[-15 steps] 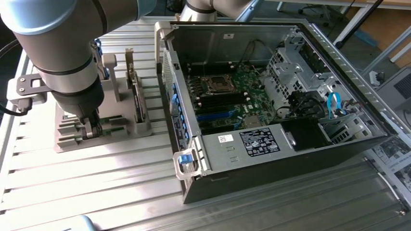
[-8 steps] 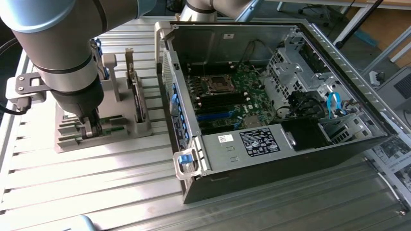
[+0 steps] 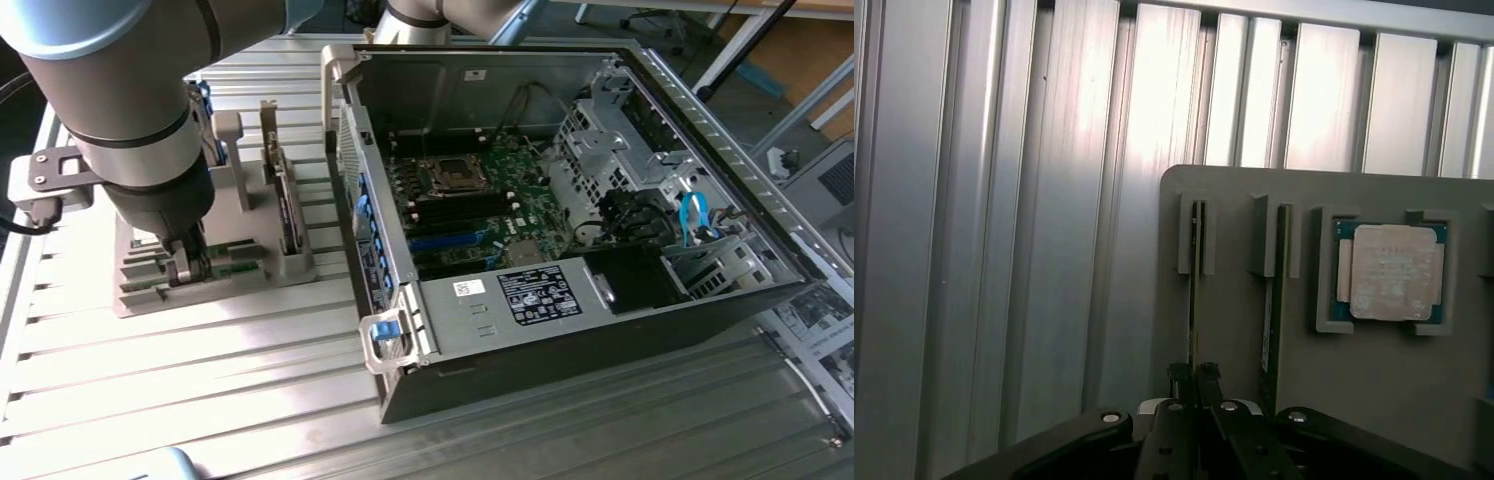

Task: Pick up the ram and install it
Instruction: 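Pick up the ram and move it above insertion slot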

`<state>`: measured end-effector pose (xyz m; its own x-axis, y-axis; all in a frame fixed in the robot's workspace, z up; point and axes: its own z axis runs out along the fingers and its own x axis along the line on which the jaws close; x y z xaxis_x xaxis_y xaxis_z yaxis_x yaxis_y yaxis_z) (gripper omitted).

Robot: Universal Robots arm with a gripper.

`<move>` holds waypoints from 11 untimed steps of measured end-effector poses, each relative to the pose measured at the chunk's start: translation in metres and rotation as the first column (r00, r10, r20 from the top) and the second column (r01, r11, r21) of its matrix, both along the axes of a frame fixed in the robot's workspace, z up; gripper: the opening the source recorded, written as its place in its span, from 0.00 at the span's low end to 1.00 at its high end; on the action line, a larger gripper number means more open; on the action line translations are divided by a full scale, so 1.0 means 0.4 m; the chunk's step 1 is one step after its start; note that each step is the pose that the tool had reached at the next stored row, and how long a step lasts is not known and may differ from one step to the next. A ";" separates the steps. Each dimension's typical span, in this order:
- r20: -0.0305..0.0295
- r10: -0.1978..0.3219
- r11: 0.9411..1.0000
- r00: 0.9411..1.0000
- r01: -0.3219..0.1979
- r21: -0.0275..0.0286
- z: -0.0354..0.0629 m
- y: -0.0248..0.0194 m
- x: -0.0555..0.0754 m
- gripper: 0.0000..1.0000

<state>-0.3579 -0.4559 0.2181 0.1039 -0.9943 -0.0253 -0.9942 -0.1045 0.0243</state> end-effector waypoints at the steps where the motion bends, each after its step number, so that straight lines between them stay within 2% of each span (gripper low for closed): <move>1: 0.000 0.000 1.000 1.000 0.000 0.000 0.001 0.000 0.000 0.12; 11: 0.000 0.000 1.000 1.000 0.000 -0.003 0.008 0.000 0.000 0.12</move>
<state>-0.3579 -0.4559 0.2214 0.1039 -0.9943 -0.0227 -0.9942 -0.1045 0.0245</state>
